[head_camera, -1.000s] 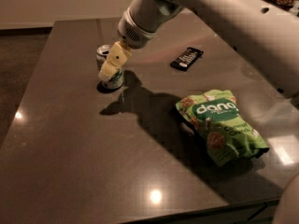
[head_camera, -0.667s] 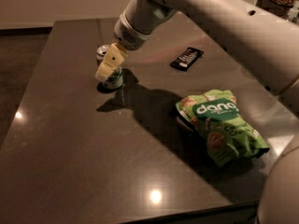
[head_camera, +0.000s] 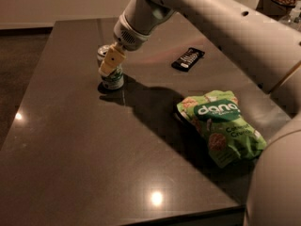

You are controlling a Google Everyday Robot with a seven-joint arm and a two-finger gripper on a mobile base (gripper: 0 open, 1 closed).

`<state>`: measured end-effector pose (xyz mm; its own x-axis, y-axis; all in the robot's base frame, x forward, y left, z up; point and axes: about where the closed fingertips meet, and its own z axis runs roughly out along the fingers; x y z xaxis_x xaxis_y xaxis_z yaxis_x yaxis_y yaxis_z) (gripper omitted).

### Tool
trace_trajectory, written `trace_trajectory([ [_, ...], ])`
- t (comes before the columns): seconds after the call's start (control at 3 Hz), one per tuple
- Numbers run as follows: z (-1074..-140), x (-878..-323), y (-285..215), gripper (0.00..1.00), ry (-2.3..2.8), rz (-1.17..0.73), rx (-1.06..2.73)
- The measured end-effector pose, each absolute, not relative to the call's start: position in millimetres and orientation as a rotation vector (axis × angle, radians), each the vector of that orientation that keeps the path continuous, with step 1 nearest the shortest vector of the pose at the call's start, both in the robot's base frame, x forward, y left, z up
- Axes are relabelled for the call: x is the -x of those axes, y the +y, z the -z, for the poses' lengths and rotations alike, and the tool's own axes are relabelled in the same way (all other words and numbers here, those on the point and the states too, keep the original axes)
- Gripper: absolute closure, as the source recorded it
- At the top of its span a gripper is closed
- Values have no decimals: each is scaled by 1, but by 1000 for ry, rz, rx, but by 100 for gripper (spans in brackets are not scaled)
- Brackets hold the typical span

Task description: Pick 7up can

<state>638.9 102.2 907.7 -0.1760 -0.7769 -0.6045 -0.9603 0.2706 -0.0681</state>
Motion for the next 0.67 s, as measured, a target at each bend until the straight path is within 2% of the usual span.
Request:
trace_trajectory([
  [0.33, -913, -637, 99, 56, 1999, -460, 1559],
  [0.67, -938, -630, 84, 87, 1960, -509, 1543],
])
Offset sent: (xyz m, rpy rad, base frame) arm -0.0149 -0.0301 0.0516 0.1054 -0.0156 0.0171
